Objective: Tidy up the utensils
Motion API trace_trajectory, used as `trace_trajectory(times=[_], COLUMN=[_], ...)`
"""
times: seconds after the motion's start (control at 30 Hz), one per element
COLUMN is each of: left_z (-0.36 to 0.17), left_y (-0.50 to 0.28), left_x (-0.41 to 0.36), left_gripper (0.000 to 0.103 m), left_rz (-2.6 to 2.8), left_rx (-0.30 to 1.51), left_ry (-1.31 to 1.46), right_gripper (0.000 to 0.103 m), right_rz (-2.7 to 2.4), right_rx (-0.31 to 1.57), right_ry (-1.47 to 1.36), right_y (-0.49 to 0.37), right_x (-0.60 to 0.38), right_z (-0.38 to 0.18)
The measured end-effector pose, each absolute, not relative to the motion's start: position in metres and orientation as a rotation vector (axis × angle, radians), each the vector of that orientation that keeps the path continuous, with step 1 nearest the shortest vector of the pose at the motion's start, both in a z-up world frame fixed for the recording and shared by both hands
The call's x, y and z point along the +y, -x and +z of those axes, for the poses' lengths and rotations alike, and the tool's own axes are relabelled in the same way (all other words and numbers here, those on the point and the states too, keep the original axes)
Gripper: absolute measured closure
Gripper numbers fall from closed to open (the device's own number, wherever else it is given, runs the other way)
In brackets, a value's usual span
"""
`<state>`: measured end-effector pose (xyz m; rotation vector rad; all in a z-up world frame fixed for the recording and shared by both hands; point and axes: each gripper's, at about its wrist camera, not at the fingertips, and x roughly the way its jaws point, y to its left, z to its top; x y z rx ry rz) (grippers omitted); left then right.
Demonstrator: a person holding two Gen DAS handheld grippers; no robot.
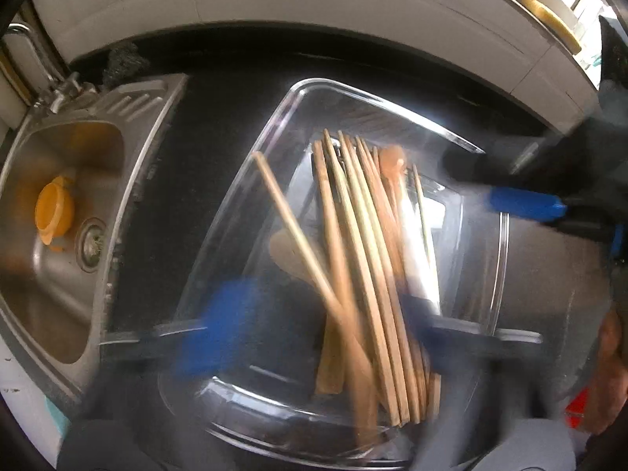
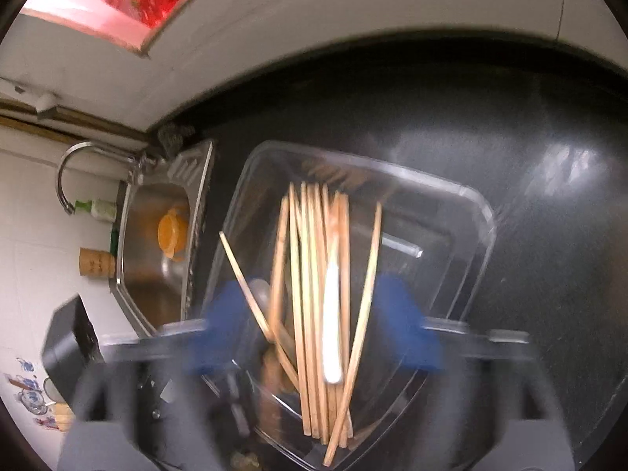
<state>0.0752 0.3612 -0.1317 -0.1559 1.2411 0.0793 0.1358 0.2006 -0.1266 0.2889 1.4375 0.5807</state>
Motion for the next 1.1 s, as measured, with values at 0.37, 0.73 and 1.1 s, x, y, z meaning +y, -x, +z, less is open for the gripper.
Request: trace_trajectory(times=[0.37, 0.73, 1.1], left_z=[-0.116, -0.096, -0.066], left_y=[-0.061, -0.044, -0.031], left_x=[0.371, 0.352, 0.257], left_gripper=[0.006, 0.006, 0.006], left_rz=[0.081, 0.117, 0.05], left_rx=[1.206, 1.171, 1.12], left_ry=[0.215, 0.214, 0.218], right_gripper=[0.014, 0.007, 0.007], right_rz=[0.637, 0.634, 0.432], right_rx=[1.433, 1.366, 1.186], right_ry=[-0.34, -0.282, -0.087], right_y=[-0.133, -0.11, -0.075], right_x=[0.203, 0.165, 0.011], right_z=[-0.108, -0.075, -0.038])
